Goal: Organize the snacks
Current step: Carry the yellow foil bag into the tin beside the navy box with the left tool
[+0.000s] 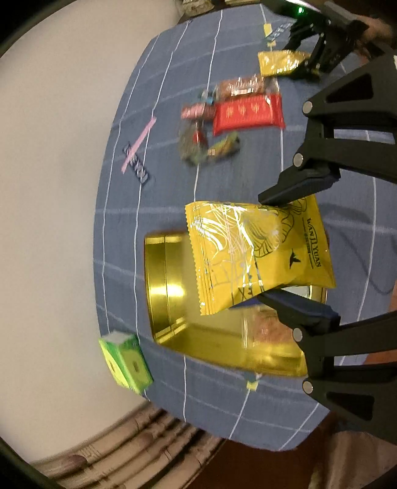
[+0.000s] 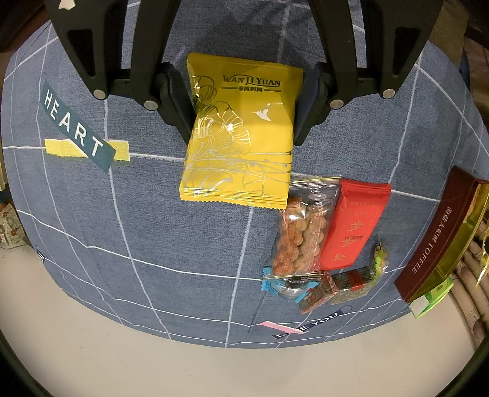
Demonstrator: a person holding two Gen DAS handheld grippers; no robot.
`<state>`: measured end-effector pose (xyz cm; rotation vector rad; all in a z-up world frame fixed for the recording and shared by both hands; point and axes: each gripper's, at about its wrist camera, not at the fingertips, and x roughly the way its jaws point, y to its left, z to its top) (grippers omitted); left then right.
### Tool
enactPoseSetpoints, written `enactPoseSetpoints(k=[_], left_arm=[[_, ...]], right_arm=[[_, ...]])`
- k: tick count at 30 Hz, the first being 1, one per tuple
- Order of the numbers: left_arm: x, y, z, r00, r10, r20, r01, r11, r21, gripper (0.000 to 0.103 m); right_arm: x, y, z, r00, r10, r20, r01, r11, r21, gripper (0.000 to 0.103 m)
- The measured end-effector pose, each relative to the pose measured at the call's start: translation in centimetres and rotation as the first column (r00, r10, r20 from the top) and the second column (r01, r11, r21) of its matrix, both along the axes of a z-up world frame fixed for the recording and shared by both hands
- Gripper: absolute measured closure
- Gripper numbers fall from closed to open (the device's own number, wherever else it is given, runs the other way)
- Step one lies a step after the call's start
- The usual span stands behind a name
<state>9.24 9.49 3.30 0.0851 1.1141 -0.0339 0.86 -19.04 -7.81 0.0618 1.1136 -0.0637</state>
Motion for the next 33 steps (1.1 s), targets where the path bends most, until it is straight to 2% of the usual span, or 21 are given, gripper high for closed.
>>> enactPoseSetpoints(k=[7,14,25,33], left_arm=[[1.6,4.6,-1.0,0.998,0.062,-0.027,-0.061,0.997,0.046,0.046],[2.9,7.2,-2.6,0.995,0.089,-0.052,-0.082,0.987,0.136,0.046],[3.1,8.9,-5.9,0.990,0.076,-0.119,-0.052,0.980,0.194,0.046],[3.0,9.0,-6.7,0.991,0.063,-0.122,-0.036,0.977,0.208,0.045]], right_arm=[[0.0,0.0,0.0,1.000,-0.007,0.002,0.007,1.000,-0.003,0.044],[0.1,0.0,0.0,1.000,-0.017,0.001,0.017,1.000,-0.005,0.044],[0.2,0.1,0.0,0.999,-0.032,-0.006,0.032,0.999,-0.006,0.044],[0.3,0.1,0.0,0.999,-0.041,-0.014,0.041,0.999,-0.006,0.044]])
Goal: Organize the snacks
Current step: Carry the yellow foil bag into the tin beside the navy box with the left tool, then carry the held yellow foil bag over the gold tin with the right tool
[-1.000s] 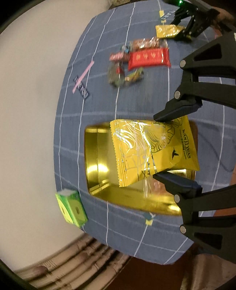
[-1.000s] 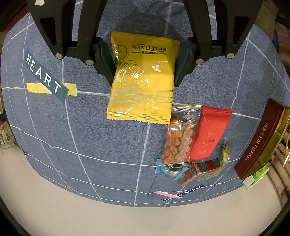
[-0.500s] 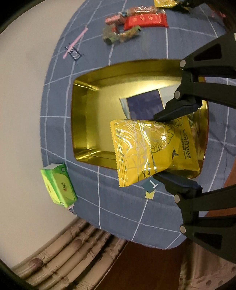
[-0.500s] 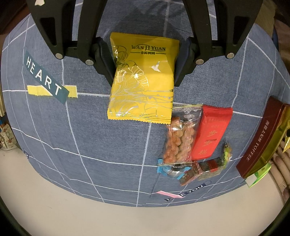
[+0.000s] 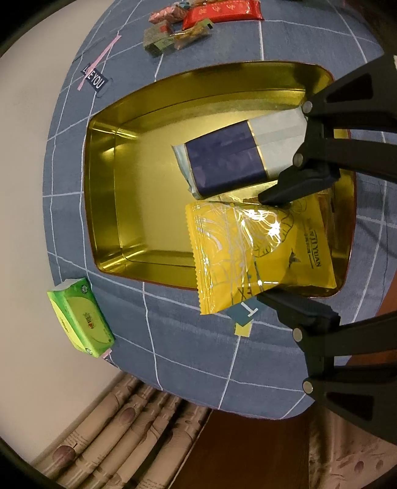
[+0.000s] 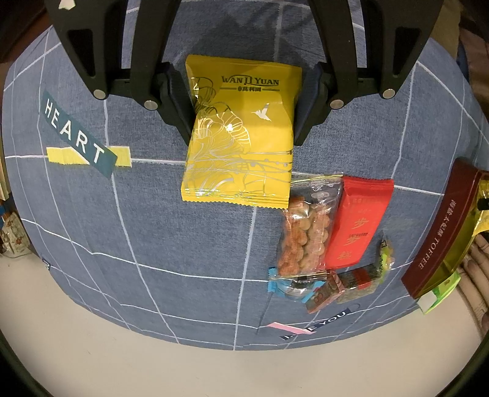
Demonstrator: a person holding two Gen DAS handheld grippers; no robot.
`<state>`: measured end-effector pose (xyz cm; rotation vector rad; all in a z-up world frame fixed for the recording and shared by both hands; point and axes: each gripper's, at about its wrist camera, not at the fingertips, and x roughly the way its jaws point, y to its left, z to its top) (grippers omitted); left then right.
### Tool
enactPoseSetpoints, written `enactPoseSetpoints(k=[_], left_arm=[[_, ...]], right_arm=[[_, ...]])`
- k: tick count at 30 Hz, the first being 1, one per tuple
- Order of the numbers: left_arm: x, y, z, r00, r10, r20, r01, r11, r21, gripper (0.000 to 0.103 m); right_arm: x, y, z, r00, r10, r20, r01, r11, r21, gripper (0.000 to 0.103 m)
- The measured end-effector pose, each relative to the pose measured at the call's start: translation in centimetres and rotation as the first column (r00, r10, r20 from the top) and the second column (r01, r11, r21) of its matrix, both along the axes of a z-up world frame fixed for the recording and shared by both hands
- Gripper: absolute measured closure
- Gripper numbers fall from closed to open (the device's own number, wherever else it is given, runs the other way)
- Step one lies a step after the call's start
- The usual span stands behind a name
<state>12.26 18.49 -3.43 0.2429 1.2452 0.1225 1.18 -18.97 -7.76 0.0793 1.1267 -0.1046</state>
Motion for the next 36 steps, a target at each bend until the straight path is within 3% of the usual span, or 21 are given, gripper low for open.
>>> enactPoseSetpoints(k=[9,16,30,36], left_arm=[[-0.1,0.3,-0.5,1.000,0.015,-0.010,-0.015,1.000,-0.014,0.045],[-0.3,0.8,-0.3,0.999,0.047,-0.015,-0.048,0.996,-0.071,0.042],[-3.0,1.2,2.6,0.988,0.101,0.115,-0.088,0.990,-0.108,0.042],[-4.1,2.0,3.0,0.980,0.136,0.147,-0.120,0.986,-0.115,0.042]], right_arm=[[0.1,0.0,0.0,1.000,-0.007,-0.008,0.007,1.000,-0.001,0.045],[0.2,0.2,0.0,1.000,-0.008,-0.013,0.008,1.000,-0.006,0.047],[-0.2,0.1,0.2,0.998,-0.046,-0.032,0.046,0.999,0.007,0.047],[-0.5,0.0,1.8,0.996,-0.085,0.000,0.085,0.996,-0.005,0.047]])
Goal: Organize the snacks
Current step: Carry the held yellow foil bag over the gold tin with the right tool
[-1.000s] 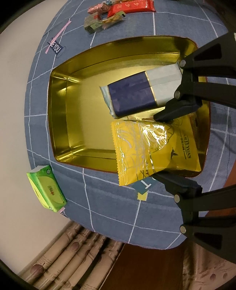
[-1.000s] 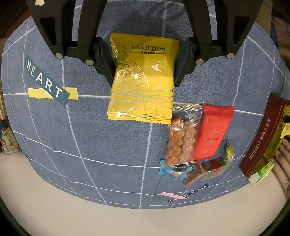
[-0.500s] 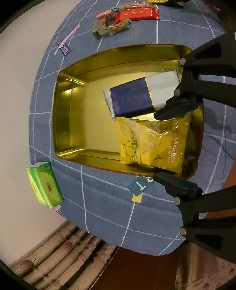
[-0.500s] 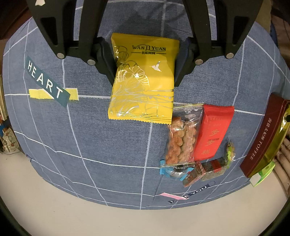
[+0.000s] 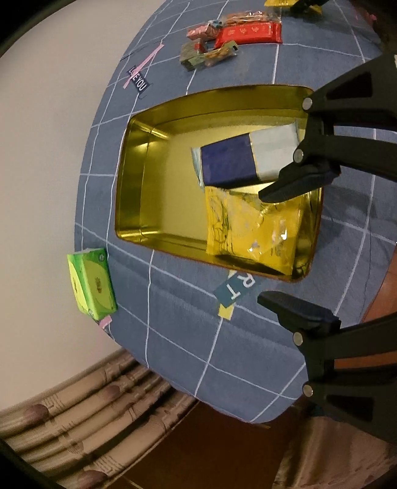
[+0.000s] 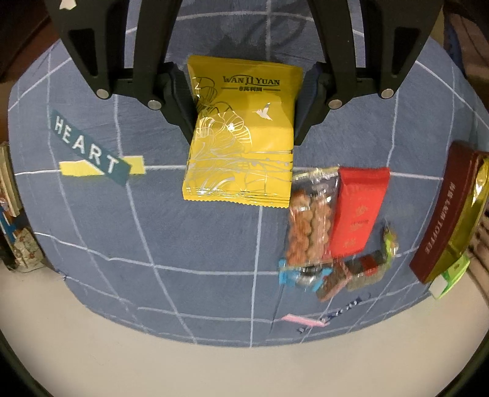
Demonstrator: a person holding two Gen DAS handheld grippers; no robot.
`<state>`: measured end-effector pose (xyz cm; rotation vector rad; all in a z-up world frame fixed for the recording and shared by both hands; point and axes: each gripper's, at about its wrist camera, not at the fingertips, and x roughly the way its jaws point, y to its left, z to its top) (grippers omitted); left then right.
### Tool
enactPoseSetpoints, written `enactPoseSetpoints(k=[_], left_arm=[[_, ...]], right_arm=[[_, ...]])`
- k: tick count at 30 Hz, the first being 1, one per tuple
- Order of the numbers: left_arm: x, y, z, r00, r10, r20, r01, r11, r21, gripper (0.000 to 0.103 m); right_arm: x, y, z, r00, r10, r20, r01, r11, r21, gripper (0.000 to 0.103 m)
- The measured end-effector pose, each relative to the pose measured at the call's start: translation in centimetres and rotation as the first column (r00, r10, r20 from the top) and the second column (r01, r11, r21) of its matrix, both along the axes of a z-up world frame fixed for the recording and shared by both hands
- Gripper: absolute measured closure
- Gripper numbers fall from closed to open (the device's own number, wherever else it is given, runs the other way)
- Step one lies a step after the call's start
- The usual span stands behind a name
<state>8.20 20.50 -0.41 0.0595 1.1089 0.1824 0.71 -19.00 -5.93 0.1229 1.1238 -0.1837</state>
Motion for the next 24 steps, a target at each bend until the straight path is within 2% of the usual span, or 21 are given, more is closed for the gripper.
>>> enactPoseSetpoints(k=[6,12,20,24], left_arm=[[-1.0,1.3,0.6,0.998,0.035,0.049,-0.035,0.999,-0.006,0.042],[-1.6,3.0,1.0,0.993,0.087,0.075,-0.086,0.996,-0.016,0.042],[-3.2,5.4,0.0,0.987,0.154,0.054,-0.153,0.988,-0.022,0.042],[-4.0,6.3,-0.3,0.980,0.194,0.050,-0.194,0.981,-0.007,0.042]], right_arm=[[0.1,1.7,2.8,0.997,0.029,0.065,-0.030,1.000,0.002,0.047],[2.2,6.6,4.1,0.986,0.142,0.083,-0.148,0.987,0.065,0.047],[5.5,16.5,5.1,0.937,0.332,0.104,-0.340,0.938,0.066,0.047],[6.5,20.5,5.2,0.914,0.391,0.111,-0.400,0.913,0.078,0.047]])
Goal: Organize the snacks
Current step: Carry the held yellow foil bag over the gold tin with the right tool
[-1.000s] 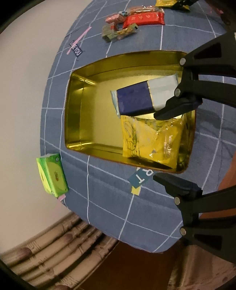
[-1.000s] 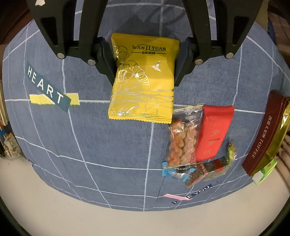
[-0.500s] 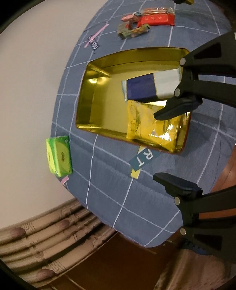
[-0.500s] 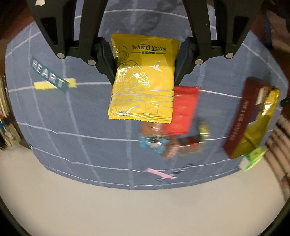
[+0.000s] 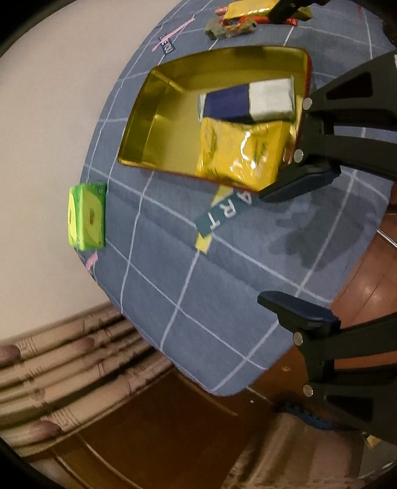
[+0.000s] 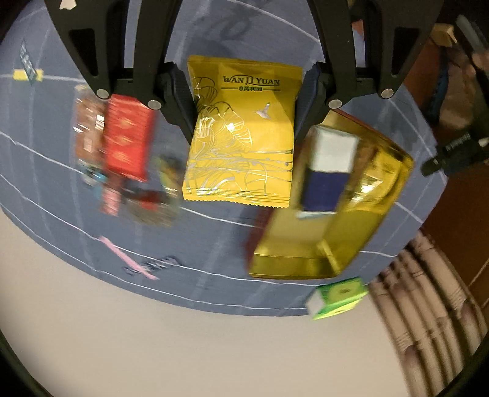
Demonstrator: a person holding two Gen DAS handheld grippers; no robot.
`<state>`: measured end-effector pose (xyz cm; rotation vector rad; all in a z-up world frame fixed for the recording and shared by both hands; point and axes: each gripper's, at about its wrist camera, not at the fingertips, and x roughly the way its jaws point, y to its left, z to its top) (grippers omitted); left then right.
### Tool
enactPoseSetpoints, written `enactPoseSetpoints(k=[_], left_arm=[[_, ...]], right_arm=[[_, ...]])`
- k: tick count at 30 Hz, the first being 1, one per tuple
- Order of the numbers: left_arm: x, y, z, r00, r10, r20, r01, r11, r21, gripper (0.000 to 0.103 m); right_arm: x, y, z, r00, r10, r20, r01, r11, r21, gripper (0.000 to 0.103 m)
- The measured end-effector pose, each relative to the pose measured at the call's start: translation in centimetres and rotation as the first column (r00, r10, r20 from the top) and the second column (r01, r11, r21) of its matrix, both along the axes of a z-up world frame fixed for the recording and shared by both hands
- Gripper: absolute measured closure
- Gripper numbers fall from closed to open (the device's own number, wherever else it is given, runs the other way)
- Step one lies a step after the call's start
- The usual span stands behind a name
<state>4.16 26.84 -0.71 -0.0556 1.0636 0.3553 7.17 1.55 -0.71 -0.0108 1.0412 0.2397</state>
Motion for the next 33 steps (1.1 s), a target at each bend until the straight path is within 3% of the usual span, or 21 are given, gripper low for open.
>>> enactPoseSetpoints(k=[5,15,33], left_arm=[[-0.5,0.9,-0.2,0.999,0.042,-0.001,-0.042,0.999,0.034,0.042],[-0.4,2.0,-0.5,0.996,0.089,-0.011,-0.089,0.996,0.004,0.042],[-0.3,2.2,-0.6,0.996,0.093,-0.014,-0.093,0.996,-0.015,0.042]], right_arm=[[1.3,4.1,-0.2,0.998,0.059,-0.014,-0.059,0.998,0.007,0.047],[2.8,8.2,-1.1,0.994,0.110,-0.027,-0.110,0.994,-0.009,0.047],[3.9,11.3,-3.1,0.989,0.138,-0.051,-0.140,0.990,-0.026,0.047]])
